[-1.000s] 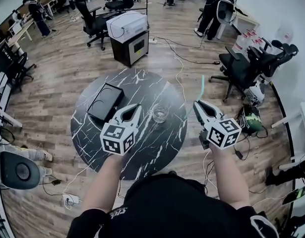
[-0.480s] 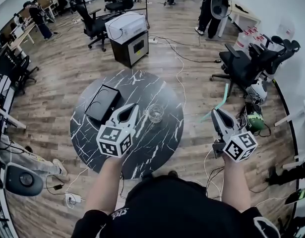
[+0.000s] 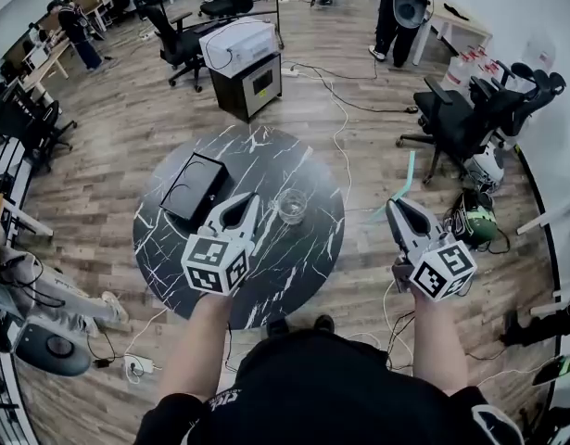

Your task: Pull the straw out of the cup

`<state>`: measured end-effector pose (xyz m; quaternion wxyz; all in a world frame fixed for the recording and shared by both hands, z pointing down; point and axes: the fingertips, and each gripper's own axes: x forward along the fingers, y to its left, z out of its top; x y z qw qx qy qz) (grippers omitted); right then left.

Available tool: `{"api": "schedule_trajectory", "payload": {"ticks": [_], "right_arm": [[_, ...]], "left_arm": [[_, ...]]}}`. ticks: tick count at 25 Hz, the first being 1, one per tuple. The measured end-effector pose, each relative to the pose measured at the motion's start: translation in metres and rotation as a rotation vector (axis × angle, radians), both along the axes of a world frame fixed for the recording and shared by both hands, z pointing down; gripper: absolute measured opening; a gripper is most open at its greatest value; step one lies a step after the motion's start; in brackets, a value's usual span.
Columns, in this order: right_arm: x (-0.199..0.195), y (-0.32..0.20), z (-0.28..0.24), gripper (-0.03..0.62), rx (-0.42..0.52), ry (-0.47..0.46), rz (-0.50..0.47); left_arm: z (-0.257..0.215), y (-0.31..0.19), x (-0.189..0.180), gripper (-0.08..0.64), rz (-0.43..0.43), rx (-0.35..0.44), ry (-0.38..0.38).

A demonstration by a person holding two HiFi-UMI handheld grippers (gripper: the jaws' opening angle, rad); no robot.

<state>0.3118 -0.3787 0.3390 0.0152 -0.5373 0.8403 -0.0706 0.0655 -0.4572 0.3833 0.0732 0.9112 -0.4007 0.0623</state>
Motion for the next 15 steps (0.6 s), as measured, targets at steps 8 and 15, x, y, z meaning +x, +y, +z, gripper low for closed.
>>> {"api": "schedule_trajectory", "payload": {"ticks": [8,15], "right_arm": [[-0.0064,-0.0024,0.0021,0.026,-0.006,-0.030,-0.020],[-0.0085,-0.0058,-0.0033,0.027,-0.010,-0.039,-0.030]], "left_arm": [[0.0047,0.0019,-0.0043,0.011,-0.011,-0.003,0.001],[-0.0009,0.0017,-0.0056,0.011,-0.013,0.000,0.002]]}}
